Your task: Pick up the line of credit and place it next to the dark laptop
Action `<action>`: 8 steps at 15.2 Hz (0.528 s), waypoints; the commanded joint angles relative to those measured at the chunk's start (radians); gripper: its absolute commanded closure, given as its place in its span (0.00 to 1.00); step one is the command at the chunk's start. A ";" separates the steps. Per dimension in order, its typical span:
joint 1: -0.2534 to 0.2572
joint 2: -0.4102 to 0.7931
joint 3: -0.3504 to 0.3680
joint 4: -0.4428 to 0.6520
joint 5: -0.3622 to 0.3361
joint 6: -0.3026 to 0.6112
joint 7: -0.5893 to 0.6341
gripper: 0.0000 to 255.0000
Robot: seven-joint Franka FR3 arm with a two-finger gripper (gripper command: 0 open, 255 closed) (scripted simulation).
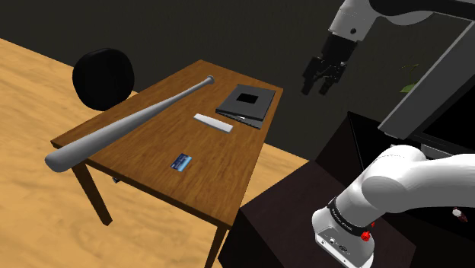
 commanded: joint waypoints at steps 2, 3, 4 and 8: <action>0.001 0.020 0.016 -0.008 0.018 0.019 0.030 0.00; 0.003 0.042 0.032 -0.015 0.036 0.039 0.060 0.00; 0.005 0.065 0.048 -0.021 0.054 0.059 0.089 0.00; 0.013 0.169 0.108 -0.032 0.124 0.143 0.200 0.00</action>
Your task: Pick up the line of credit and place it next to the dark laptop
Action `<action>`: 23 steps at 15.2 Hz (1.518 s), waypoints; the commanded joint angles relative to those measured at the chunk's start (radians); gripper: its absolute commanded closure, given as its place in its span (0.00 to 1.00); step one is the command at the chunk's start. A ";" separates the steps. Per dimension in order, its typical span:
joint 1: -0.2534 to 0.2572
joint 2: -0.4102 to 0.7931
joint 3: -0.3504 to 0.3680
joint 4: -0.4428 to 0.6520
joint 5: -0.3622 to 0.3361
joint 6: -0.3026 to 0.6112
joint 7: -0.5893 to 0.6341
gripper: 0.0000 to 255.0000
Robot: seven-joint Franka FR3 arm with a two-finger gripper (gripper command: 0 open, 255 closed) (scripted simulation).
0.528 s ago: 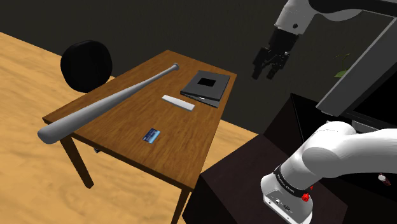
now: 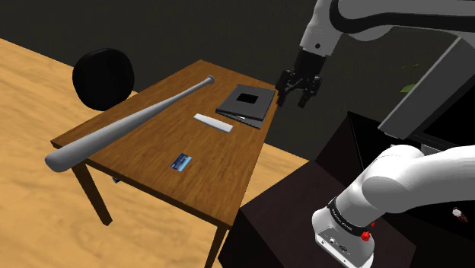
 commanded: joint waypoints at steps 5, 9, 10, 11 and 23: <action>0.015 0.190 0.083 0.020 0.099 0.131 0.161 0.00; 0.024 0.332 0.128 0.054 0.153 0.218 0.256 0.00; 0.027 0.369 0.138 0.066 0.165 0.239 0.279 0.00; 0.029 0.407 0.147 0.079 0.176 0.260 0.301 0.00; 0.076 0.884 0.207 0.318 0.273 0.463 0.545 0.00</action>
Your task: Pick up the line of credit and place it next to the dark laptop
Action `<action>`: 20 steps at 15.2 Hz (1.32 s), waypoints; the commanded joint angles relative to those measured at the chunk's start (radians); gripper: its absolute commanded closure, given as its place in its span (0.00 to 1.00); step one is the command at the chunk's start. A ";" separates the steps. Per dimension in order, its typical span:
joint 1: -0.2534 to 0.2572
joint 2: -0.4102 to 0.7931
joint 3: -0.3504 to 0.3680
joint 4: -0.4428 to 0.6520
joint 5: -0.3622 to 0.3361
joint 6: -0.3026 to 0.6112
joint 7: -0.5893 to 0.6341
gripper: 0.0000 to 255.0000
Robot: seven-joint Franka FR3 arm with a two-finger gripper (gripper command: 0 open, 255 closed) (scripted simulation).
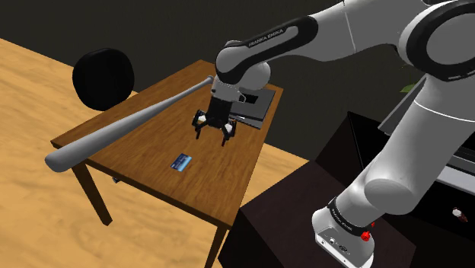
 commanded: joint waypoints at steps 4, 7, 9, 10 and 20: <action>0.029 0.206 0.004 0.142 0.031 0.056 0.092 0.00; 0.046 0.327 0.002 0.238 0.050 0.077 0.142 0.00; 0.058 0.408 0.000 0.309 0.062 0.087 0.175 0.00; 0.063 0.444 -0.001 0.341 0.068 0.090 0.189 0.00; 0.092 0.504 0.011 0.336 0.082 0.164 0.181 0.00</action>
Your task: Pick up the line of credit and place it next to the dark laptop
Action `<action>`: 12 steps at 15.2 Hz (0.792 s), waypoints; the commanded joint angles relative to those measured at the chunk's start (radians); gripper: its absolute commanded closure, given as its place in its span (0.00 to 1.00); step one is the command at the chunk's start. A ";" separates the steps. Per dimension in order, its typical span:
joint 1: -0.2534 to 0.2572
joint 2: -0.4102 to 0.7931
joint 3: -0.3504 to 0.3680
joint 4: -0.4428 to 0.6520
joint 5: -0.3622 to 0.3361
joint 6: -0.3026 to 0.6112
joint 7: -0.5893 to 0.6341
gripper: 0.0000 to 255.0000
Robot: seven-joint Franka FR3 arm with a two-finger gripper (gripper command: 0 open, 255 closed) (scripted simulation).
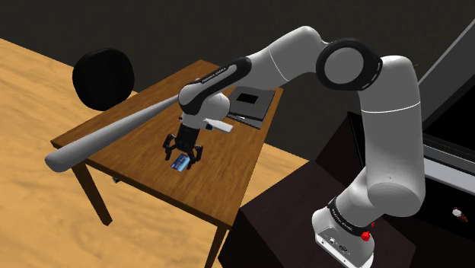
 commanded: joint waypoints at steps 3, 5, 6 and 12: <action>0.001 0.002 0.001 -0.001 0.001 0.003 0.000 0.00; 0.001 0.002 0.001 -0.001 0.001 0.003 0.000 0.00; 0.001 0.002 0.001 -0.001 0.001 0.003 0.000 0.00; 0.001 0.002 0.001 -0.001 0.001 0.003 0.000 1.00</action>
